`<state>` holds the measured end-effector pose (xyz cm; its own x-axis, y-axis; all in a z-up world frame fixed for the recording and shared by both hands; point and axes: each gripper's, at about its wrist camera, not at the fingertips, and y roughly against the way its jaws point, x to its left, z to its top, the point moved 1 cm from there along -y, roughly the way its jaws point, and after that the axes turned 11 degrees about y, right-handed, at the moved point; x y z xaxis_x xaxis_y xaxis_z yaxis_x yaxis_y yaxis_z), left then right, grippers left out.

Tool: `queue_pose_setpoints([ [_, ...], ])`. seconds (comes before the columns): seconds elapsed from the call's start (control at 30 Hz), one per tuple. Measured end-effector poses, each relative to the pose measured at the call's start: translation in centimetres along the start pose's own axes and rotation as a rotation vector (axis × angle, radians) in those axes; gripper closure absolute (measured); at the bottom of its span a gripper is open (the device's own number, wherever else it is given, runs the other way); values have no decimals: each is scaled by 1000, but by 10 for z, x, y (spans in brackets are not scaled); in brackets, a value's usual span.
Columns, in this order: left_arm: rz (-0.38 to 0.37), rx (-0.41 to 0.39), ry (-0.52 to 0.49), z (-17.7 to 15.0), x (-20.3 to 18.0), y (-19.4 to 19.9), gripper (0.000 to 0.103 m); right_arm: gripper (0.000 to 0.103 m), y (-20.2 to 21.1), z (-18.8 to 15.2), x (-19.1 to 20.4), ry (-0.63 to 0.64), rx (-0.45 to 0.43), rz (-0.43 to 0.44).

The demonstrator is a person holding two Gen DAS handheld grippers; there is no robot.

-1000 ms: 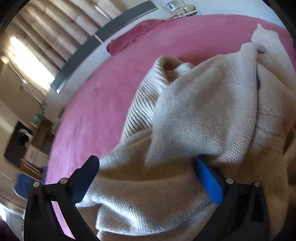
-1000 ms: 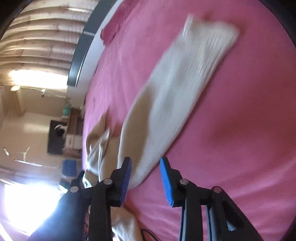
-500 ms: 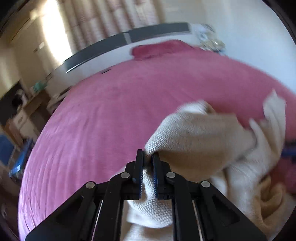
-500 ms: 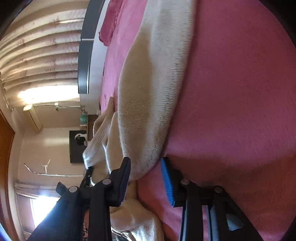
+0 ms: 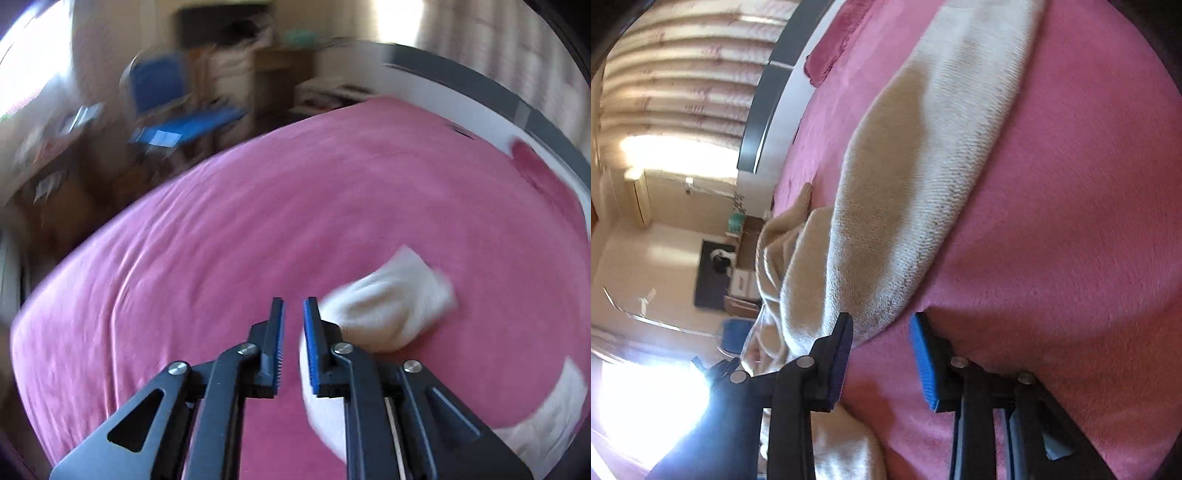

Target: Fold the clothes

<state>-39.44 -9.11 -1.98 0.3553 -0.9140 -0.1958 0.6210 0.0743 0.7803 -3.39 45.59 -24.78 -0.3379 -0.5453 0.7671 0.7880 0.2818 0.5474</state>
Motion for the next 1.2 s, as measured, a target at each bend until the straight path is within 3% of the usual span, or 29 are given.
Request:
queue_pose_setpoints([
  [0.07, -18, 80, 81, -5, 38, -19, 87, 70, 2, -1, 4, 43, 8, -33],
  [0.17, -186, 186, 113, -30, 67, -17, 87, 69, 6, -5, 9, 88, 44, -63],
  [0.27, -385, 292, -123, -74, 55, 7, 72, 68, 12, -18, 29, 185, 138, -40],
  [0.33, -507, 409, -277, -121, 37, 32, 38, 66, 16, -30, 50, 303, 194, -43],
  [0.43, -628, 561, -486, -188, 11, 63, 31, 60, 10, -54, 81, 537, 330, -137],
  [0.5, -617, 566, -566, -214, -1, 70, 31, 59, 0, -66, 90, 623, 398, -178],
  [0.57, -569, 545, -620, -237, -10, 71, 27, 57, -8, -70, 88, 557, 425, -131],
  [0.67, -479, 522, -617, -259, -20, 62, 15, 55, -28, -80, 86, 447, 472, -47],
  [0.73, -441, 463, -630, -270, -27, 64, 7, 55, -45, -95, 93, 438, 484, -82],
  [0.8, -422, 465, -645, -275, -30, 67, 7, 58, -48, -107, 103, 488, 436, -161],
  [0.83, -424, 489, -643, -276, -31, 69, 9, 79, -47, -110, 107, 485, 445, -169],
  [0.87, -425, 512, -642, -277, -32, 71, 18, 96, -45, -112, 111, 477, 454, -171],
  [0.9, -443, 536, -637, -276, -32, 74, 38, 99, -37, -113, 113, 419, 453, -114],
  [0.93, -479, 569, -628, -274, -31, 80, 66, 99, -29, -114, 115, 386, 438, -67],
  [0.97, -514, 597, -629, -274, -29, 88, 78, 99, -20, -114, 118, 366, 426, -28],
  [1.13, -717, 677, -677, -279, -17, 146, 83, 100, 50, -127, 149, 384, 396, 161],
  [1.2, -812, 737, -651, -284, -8, 168, 83, 100, 80, -138, 164, 414, 401, 235],
])
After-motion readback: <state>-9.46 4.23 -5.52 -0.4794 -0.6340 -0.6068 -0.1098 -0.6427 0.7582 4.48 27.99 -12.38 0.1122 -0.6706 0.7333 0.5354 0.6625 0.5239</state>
